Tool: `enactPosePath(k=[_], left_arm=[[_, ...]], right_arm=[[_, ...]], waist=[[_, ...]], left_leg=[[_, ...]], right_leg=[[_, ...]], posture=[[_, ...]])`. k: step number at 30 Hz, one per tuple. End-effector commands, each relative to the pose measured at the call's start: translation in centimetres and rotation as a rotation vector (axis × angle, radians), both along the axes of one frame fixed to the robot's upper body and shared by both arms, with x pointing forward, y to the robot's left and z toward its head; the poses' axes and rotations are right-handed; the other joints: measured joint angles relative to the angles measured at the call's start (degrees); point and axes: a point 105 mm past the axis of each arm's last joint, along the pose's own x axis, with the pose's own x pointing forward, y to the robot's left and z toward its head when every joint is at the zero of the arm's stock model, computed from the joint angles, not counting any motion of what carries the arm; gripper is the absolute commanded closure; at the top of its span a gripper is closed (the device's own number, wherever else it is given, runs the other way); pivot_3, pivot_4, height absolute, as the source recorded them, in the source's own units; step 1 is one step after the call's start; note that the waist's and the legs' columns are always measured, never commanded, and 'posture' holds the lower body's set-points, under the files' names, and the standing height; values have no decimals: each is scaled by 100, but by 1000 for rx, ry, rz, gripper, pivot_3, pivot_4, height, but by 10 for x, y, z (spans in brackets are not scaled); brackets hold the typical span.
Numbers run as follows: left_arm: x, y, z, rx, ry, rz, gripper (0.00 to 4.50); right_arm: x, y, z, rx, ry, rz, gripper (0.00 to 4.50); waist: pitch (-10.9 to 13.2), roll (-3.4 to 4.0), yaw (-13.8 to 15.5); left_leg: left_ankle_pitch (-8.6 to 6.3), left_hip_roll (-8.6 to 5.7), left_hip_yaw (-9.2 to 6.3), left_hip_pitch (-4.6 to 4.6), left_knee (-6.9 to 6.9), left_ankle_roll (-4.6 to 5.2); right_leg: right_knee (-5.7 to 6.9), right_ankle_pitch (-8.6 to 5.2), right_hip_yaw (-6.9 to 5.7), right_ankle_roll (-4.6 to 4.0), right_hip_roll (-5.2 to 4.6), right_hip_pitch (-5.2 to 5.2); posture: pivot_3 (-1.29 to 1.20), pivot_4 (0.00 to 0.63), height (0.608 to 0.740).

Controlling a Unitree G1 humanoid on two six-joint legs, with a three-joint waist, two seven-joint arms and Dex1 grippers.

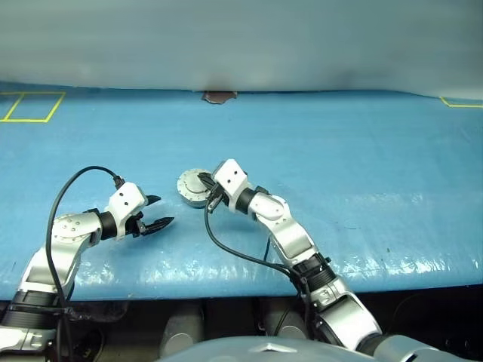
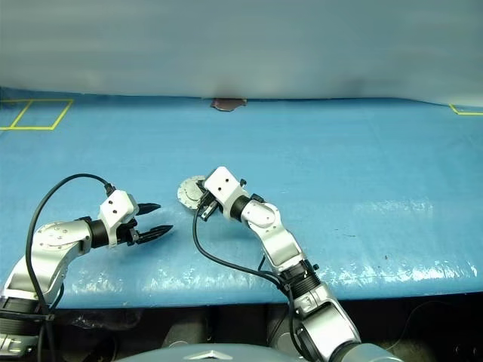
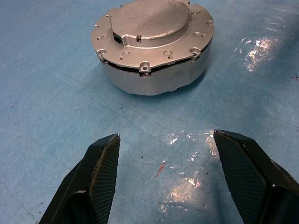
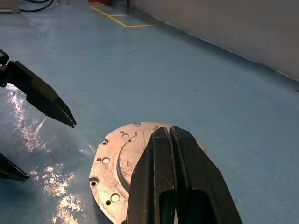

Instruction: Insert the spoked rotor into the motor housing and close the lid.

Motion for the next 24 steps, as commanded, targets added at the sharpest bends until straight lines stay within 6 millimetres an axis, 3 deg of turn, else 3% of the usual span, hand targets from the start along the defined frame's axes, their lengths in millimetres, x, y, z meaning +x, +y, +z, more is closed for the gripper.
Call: enactPosePath(k=[1, 4, 12, 24], left_arm=[[2, 3, 11, -2, -36, -3, 1011], [2, 7, 14, 0, -35, 2, 1011], [-4, 16, 15, -7, -2, -16, 1011], [-9, 7, 11, -110, 3, -44, 1011]], right_arm=[[-6, 8, 17, 57, 2, 62, 4412], [-9, 9, 14, 50, 19, 86, 3873], [-5, 10, 2, 57, 116, 80, 1284], [14, 7, -12, 24, 132, 7, 1284]], waist=[[0, 0, 2], [3, 0, 2], [9, 2, -6], [17, 2, -13]], left_leg=[[0, 0, 0, 0, 0, 0], [0, 0, 0, 0, 0, 0], [0, 1, 0, 0, -1, -1], [-1, 1, 1, 0, -1, -1]], right_leg=[[0, 0, 0, 0, 0, 0], [0, 0, 0, 0, 0, 0], [0, -1, -1, -1, 1, -2], [0, 0, 0, -1, 2, -1]], posture=[[0, 150, 740], [0, 150, 740], [0, 150, 740], [0, 150, 740]])
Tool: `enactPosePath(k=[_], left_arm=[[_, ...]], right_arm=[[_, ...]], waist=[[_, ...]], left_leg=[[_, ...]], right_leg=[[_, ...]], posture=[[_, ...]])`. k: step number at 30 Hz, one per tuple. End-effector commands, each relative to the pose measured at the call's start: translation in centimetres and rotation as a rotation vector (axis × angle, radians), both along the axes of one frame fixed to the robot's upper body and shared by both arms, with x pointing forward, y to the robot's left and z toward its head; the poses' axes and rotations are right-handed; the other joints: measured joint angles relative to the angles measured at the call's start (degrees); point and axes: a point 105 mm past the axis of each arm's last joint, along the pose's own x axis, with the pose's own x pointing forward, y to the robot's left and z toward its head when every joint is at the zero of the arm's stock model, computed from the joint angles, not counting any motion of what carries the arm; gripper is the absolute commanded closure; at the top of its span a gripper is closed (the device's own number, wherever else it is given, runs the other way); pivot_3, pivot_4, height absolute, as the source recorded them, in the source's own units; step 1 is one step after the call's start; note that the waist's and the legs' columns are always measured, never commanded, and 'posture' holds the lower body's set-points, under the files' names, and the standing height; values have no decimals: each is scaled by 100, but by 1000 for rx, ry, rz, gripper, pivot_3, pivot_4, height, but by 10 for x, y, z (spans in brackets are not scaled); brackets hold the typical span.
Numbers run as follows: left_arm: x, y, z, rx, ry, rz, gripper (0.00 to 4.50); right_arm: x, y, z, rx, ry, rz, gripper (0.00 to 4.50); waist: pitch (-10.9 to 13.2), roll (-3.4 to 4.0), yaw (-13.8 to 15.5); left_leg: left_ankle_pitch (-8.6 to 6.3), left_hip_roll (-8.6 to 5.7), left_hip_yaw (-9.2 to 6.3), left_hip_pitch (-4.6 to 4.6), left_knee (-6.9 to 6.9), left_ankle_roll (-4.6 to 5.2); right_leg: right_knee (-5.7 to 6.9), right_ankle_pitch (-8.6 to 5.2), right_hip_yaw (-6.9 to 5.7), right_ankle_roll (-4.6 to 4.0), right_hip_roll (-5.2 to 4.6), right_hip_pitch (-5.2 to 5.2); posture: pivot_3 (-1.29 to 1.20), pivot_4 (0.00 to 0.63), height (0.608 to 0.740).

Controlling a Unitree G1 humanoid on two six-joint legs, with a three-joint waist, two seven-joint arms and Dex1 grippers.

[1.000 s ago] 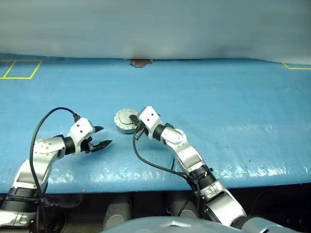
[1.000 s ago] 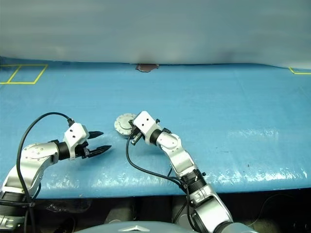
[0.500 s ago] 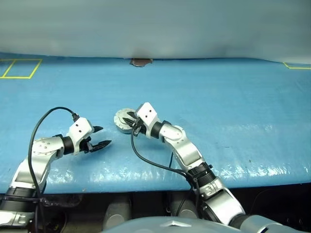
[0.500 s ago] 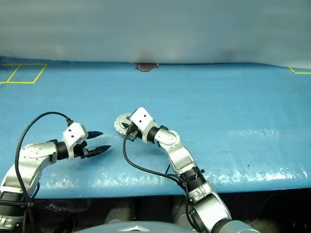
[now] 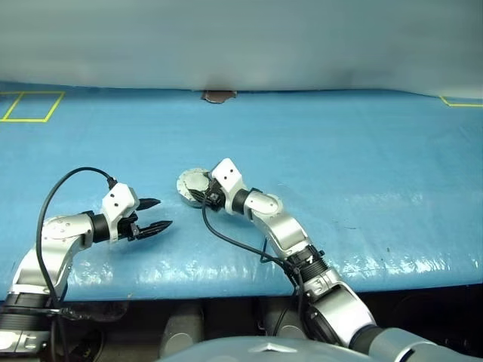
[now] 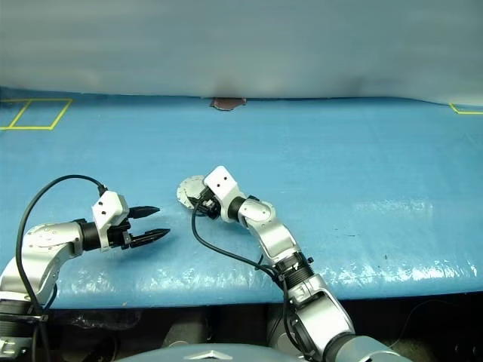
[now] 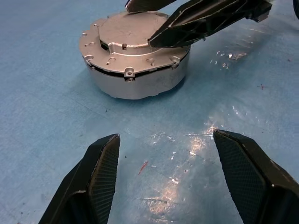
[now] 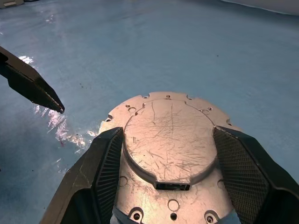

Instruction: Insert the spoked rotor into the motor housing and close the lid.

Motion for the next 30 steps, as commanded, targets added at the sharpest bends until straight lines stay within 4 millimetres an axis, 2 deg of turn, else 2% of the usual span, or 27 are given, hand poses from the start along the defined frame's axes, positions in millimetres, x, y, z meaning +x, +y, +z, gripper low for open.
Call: enactPosePath(k=[1, 9, 15, 18, 20, 21, 30], left_arm=[[2, 4, 7, -19, -41, 18, 1011], [1, 0, 5, -33, -40, 11, 1011], [1, -1, 5, -30, -48, 9, 1011], [1, 0, 5, -27, -52, 12, 1011], [1, 0, 5, -25, -57, 11, 1011], [1, 0, 5, -25, -58, 12, 1011], [3, -1, 5, -19, -72, 18, 1011]], right_arm=[[6, 0, 11, 22, -41, -16, 1284], [11, -2, 0, 12, 11, -29, 1284], [6, -1, -6, 16, 38, -3, 1284], [4, -1, -10, -11, 32, 6, 711], [5, -1, -10, -22, 13, -2, 111], [5, -1, -10, -25, 11, -4, 23], [4, -1, -17, -38, 2, -17, 23]], waist=[[1, 1, 2], [0, 1, 6], [0, 1, 3], [0, 1, 2], [0, 0, 3], [0, 1, 1], [0, 1, -4]], left_leg=[[0, 0, 0, 0, 0, 0], [0, 0, -1, 1, 5, 0], [1, 1, -1, 5, 8, 0], [0, 1, -1, 4, 6, 0], [0, 0, -1, 4, 5, 0], [0, 1, -1, 4, 5, 0], [0, 1, -1, 5, 6, 0]], right_leg=[[1, 0, 0, 0, 0, 0], [3, 1, 0, 1, 1, 3], [7, 1, 0, 1, 2, 6], [6, 1, 1, 0, 2, 5], [5, 1, 1, 0, 2, 4], [6, 1, 1, 0, 2, 4], [6, 1, 1, 0, 3, 5]], posture=[[0, 150, 740], [0, 150, 740], [0, 150, 740], [0, 150, 740], [0, 150, 740], [0, 150, 740], [0, 150, 740]])
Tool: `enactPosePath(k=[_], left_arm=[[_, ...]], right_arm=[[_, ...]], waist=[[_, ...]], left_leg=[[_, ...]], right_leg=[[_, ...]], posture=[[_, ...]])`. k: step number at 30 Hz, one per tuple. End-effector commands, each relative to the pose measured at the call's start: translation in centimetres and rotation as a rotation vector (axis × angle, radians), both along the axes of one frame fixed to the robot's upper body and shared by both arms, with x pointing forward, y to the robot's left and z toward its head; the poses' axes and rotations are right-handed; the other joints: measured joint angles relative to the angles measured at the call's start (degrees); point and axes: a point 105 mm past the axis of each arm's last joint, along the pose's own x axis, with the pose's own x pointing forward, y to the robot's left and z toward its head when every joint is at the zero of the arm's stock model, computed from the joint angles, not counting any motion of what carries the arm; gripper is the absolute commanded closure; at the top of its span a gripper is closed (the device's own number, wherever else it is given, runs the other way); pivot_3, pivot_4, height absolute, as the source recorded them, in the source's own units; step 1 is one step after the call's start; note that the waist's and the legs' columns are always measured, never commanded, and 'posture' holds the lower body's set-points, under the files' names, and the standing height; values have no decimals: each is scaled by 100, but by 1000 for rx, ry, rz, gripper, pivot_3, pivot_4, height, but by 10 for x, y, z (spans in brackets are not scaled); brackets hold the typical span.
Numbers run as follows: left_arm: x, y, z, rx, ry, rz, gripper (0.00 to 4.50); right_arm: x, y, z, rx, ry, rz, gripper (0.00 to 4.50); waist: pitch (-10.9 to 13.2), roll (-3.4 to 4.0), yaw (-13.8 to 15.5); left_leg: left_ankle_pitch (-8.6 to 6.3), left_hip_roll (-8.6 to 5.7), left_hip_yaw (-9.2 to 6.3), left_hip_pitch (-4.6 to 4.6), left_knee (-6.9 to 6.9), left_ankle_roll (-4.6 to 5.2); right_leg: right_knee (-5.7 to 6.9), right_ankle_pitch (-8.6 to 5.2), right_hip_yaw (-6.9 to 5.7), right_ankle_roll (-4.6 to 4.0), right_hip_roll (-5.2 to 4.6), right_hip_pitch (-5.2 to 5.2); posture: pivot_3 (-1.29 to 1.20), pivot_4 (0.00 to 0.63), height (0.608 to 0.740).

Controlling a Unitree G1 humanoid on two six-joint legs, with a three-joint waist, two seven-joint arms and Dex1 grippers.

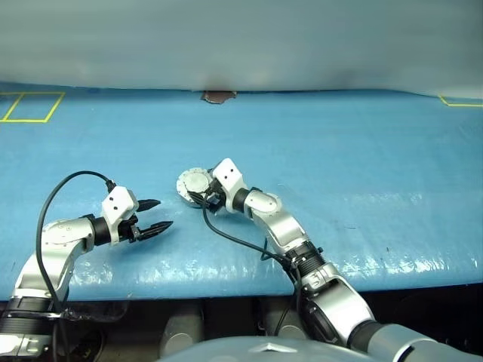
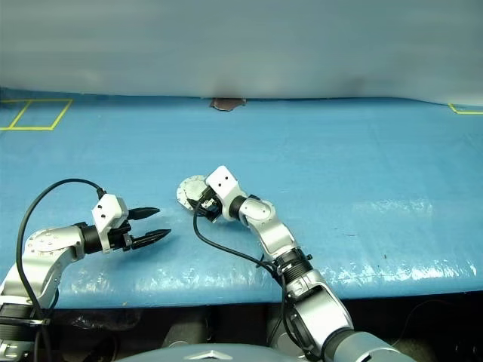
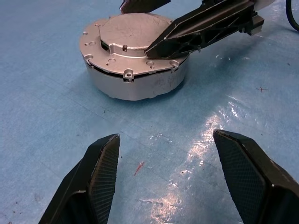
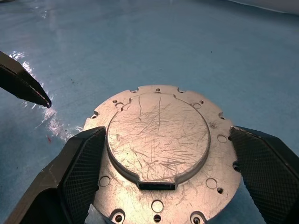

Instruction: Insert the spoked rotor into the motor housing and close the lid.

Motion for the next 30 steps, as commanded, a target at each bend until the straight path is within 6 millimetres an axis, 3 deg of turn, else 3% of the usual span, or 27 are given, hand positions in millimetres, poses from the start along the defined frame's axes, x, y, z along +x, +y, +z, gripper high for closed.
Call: enactPosePath(k=[1, 2, 4, 14, 19, 30], left_arm=[[3, 0, 7, 0, -44, 2, 1011], [3, 0, 7, 0, -44, 3, 1011], [3, 0, 7, 1, -41, 8, 1011], [4, 4, 3, 22, -26, 38, 1011], [4, 3, 4, 22, -31, 37, 1011], [4, 3, 3, 21, -33, 39, 1011]], right_arm=[[-2, 0, -9, -22, 9, -5, 23], [-2, 0, -9, -25, 3, -7, 23], [-2, 0, -9, -34, -5, -7, 546], [0, 0, -10, -54, -2, 1, 546], [2, -3, -14, -63, 35, 3, 1459], [0, -4, -6, -88, 37, 58, 1459]], waist=[[0, 0, -1], [0, 0, -2], [0, 0, -1], [0, 0, -1], [0, 0, 0], [0, 1, 22]], left_leg=[[0, 0, 0, 0, 0, 0], [0, 0, 0, 0, 0, 0], [0, 1, 0, 1, 0, 0], [0, 1, 0, 4, 1, 0], [0, 2, 0, 6, 2, 0], [0, 0, 0, 9, 1, 0]], right_leg=[[0, 0, 0, 0, 0, 0], [0, 0, 0, 0, 1, 0], [1, 0, 0, 0, 1, 0], [2, 0, 0, 0, 2, 2], [2, 0, 0, 0, 2, 4], [0, 0, 1, 0, 1, 9]], posture=[[0, 150, 740], [0, 150, 740], [0, 150, 740], [0, 150, 740], [0, 150, 740], [0, 150, 740]])
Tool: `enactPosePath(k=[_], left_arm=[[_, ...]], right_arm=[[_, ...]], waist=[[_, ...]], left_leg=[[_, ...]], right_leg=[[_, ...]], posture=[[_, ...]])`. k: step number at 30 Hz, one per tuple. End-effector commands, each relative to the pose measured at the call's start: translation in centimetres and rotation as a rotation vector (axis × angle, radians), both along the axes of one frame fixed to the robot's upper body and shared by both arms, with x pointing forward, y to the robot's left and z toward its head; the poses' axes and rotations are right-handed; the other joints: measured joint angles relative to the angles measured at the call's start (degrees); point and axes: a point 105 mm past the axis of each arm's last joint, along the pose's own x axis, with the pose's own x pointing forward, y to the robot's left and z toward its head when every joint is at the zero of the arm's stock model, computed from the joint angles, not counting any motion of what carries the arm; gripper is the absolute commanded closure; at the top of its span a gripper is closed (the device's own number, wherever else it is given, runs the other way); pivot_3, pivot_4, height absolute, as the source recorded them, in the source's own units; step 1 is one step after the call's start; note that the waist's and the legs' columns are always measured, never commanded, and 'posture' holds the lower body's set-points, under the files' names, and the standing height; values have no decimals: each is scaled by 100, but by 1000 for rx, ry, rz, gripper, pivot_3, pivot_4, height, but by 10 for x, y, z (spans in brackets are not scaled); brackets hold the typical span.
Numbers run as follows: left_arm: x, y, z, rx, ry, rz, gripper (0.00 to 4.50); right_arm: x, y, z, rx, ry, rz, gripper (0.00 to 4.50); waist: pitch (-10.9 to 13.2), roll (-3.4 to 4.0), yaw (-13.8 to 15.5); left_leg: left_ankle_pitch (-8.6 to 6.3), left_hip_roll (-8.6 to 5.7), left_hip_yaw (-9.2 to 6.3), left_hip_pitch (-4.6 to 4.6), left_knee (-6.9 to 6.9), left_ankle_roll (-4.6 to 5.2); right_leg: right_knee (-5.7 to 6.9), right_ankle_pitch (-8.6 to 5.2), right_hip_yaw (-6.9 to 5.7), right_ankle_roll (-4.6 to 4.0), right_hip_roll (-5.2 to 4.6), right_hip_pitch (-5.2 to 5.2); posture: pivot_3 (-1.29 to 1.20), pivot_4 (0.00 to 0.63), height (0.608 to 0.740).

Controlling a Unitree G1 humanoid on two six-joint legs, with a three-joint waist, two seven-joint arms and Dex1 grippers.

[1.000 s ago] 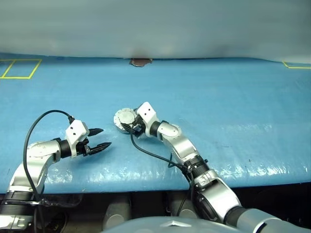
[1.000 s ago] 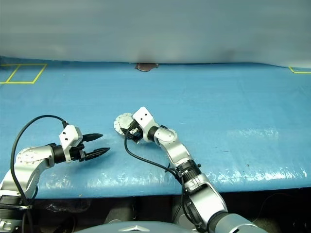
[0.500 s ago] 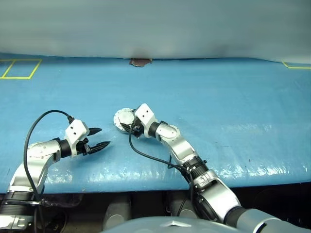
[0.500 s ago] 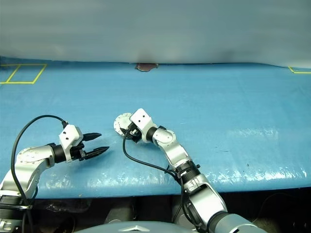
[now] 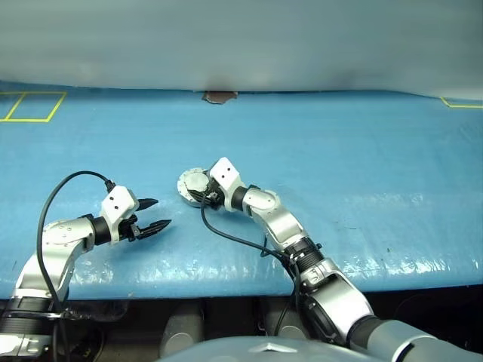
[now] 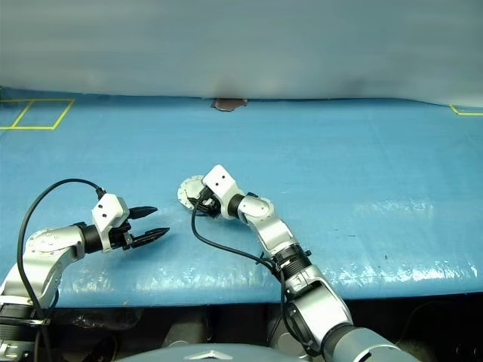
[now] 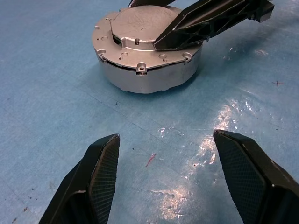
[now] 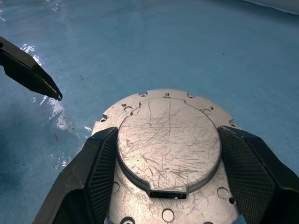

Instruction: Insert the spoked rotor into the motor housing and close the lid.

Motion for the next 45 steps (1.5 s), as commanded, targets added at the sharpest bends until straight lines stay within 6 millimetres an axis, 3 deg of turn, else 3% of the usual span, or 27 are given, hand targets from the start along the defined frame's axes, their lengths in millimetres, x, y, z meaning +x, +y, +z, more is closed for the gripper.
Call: enactPosePath(k=[1, 7, 12, 19, 24, 35, 38, 45], left_arm=[[1, -1, 5, -7, -26, -1, 1011], [1, -2, 3, -13, -21, 3, 1011], [0, -1, 3, -10, -23, 9, 1011], [-1, 0, 3, -12, -23, 16, 1011], [-2, 1, 4, -17, -30, 30, 1011], [18, 0, 22, -212, -42, 188, 1011], [20, -5, 19, -252, 1, 190, 1611], [32, -24, 15, -341, 37, 203, 3994]], right_arm=[[-1, -3, -5, -46, 18, 6, 1459], [1, -1, -2, -48, 15, -23, 1459], [-2, 4, -14, -62, 54, -37, 1459], [-5, 0, -54, -176, 185, -50, 1459], [-12, -2, -71, -198, 242, -32, 1459], [-9, -7, -72, -194, 237, -57, 1459], [-8, -8, -69, -184, 224, -63, 1459], [-7, -8, -66, -180, 210, -72, 1459]], waist=[[0, 0, 6], [0, 0, 12], [0, 0, 1], [-16, 0, -52], [-69, 21, -71], [-90, 24, -59], [-97, 14, -60], [-100, 12, -39]], left_leg=[[0, 0, 0, -1, 0, 0], [0, -1, 0, -4, -1, -1], [0, 0, -1, -1, 0, -1], [0, 14, 3, 28, 0, 0], [0, 34, 2, 44, 1, 0], [-4, 33, 4, 83, -3, -6], [-4, 33, 3, 83, -4, -6], [-6, 32, 3, 83, -6, -8]], right_leg=[[-1, 0, 0, 0, 0, 0], [-3, 0, 0, 0, 0, -1], [-1, 0, 0, 0, 0, -1], [7, 0, 0, -6, 10, 12], [16, -3, 0, -16, 27, 15], [14, -9, 1, -27, 23, 27], [13, -9, 1, -27, 24, 27], [9, -9, 1, -27, 24, 31]], posture=[[0, 150, 740], [0, 150, 740], [0, 150, 740], [0, 150, 740], [0, 150, 740], [0, 150, 740], [0, 150, 740], [0, 150, 740]])
